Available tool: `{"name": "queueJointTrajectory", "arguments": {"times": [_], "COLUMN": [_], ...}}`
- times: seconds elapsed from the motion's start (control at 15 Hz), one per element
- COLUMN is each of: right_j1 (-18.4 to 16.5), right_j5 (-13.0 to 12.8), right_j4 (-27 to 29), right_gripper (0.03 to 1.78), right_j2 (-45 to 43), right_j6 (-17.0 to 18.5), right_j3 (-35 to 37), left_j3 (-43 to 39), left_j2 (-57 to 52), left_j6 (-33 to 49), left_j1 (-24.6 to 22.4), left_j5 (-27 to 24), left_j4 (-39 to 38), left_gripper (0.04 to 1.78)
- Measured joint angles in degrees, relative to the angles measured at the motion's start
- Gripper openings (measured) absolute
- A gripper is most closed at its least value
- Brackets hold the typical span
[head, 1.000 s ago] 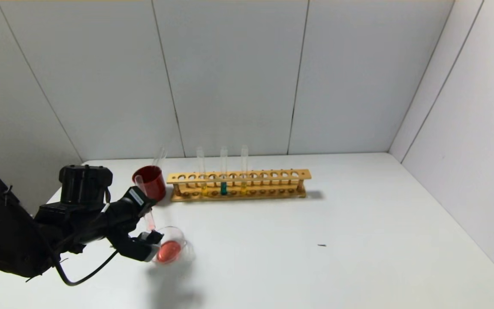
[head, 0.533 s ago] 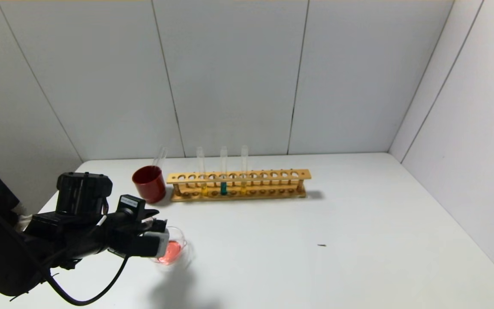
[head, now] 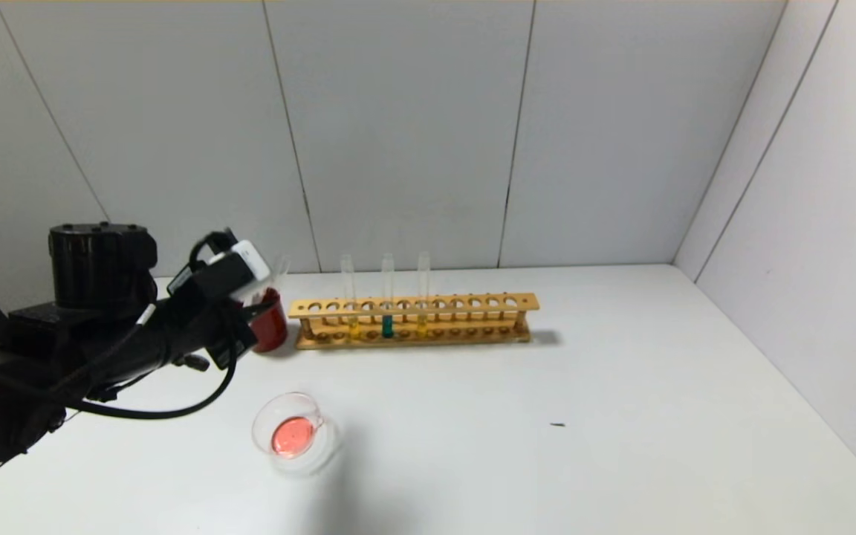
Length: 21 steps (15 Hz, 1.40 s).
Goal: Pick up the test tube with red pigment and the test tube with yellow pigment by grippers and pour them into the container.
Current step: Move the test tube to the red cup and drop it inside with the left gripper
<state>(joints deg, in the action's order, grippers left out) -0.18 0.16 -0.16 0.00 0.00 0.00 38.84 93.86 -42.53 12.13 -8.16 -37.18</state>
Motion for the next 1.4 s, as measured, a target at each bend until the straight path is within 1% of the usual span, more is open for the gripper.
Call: {"name": "queueJointTrajectory", "arguments": {"times": [0.13, 0.27, 0.4, 0.6, 0.8, 1.0, 1.13, 1.4], "right_j1": [0.00, 0.00, 0.02, 0.02, 0.00, 0.00, -0.02, -0.02], "right_j5": [0.00, -0.02, 0.00, -0.02, 0.00, 0.00, 0.00, 0.00], "right_j4": [0.00, 0.00, 0.00, 0.00, 0.00, 0.00, 0.00, 0.00], "right_gripper": [1.75, 1.75, 1.75, 1.75, 1.75, 1.75, 1.75, 1.75], "right_j2": [0.00, 0.00, 0.00, 0.00, 0.00, 0.00, 0.00, 0.00], "right_j6": [0.00, 0.00, 0.00, 0.00, 0.00, 0.00, 0.00, 0.00], "right_j3": [0.00, 0.00, 0.00, 0.00, 0.00, 0.00, 0.00, 0.00], "left_j3": [5.36, 8.12, 9.95, 12.97, 15.63, 16.92, 18.19, 21.85], "left_j2": [-0.96, -1.33, -1.08, 0.96, 4.74, 9.36, 12.75, 18.63], "left_j6": [13.15, 23.14, 27.38, 33.83, 34.85, 34.73, 34.49, 34.49], "left_j1": [-0.43, -1.77, -4.80, -6.90, -7.75, -7.95, -8.55, -11.40], "left_j5": [0.00, 0.22, -0.13, -0.39, -0.38, -0.22, -0.07, -0.11], "left_j4": [3.62, 6.78, 8.05, 7.58, 6.16, 2.10, 1.55, 1.38], "left_gripper": [0.33, 0.33, 0.33, 0.33, 0.33, 0.33, 0.33, 0.33]}}
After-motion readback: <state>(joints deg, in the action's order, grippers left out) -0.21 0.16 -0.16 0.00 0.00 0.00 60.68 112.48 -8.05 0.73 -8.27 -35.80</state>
